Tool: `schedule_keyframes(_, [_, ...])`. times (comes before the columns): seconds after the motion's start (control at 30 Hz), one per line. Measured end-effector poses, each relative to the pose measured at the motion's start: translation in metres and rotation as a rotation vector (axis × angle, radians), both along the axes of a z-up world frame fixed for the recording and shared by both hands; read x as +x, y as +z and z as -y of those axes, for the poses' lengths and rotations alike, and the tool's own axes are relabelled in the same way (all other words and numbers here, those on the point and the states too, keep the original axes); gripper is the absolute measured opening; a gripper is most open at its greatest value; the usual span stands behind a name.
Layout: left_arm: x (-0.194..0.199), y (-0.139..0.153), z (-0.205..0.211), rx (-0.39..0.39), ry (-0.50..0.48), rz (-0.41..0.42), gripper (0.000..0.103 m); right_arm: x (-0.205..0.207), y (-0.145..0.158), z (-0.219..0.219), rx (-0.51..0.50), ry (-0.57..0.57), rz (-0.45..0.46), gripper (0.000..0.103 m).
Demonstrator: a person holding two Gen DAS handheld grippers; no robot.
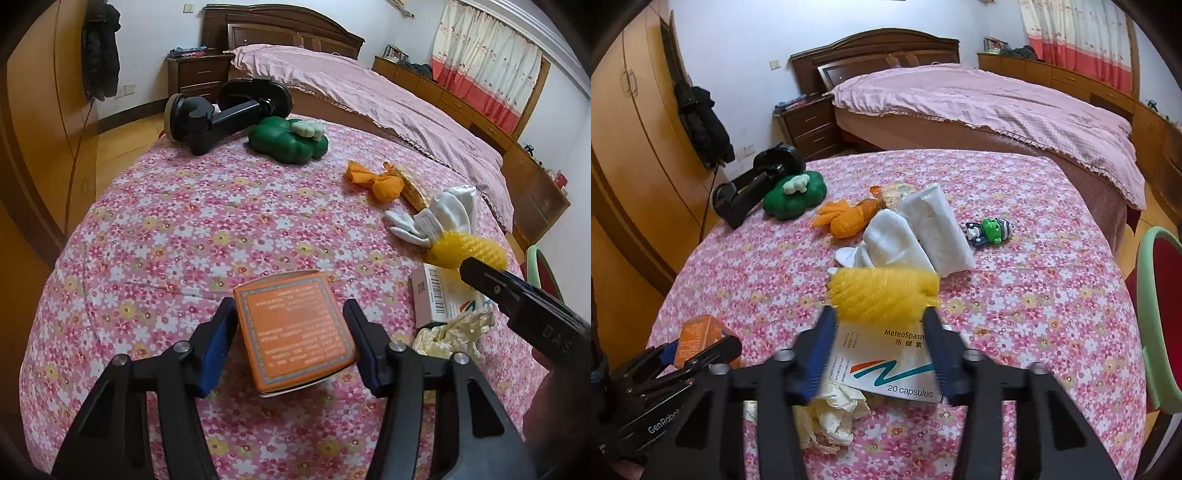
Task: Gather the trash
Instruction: 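Grasp the orange box with the left tool while the right tool grasps the yellow foam net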
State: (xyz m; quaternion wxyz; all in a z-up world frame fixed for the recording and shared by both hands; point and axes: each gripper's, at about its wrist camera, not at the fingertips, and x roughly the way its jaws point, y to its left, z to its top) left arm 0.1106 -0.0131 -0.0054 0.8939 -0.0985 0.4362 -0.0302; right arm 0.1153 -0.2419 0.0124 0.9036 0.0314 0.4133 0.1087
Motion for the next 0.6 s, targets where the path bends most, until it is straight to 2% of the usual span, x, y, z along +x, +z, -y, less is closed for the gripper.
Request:
schedule_keyframes(0.07, [0.001, -0.001, 0.0, -0.004, -0.005, 0.0, 0.048, 0.0, -0.001, 0.0, 0.001, 0.008, -0.004, 0.032])
schedule_keyframes(0.2, [0.001, -0.001, 0.0, -0.015, -0.009, 0.009, 0.047, 0.0, -0.001, 0.0, 0.007, 0.016, -0.008, 0.019])
schedule_keyframes(0.37, [-0.002, 0.004, 0.001, -0.027, -0.018, 0.026, 0.047, -0.005, 0.004, 0.003, 0.007, 0.012, 0.011, 0.014])
schedule_keyframes(0.43, [-0.004, 0.009, 0.004, -0.023, -0.026, 0.039, 0.047, -0.008, 0.007, 0.005, 0.004, 0.009, 0.029, 0.009])
schedule_keyframes(0.6, [-0.008, 0.021, 0.01, -0.02, -0.045, 0.072, 0.047, -0.018, 0.019, 0.013, 0.015, -0.006, 0.068, 0.006])
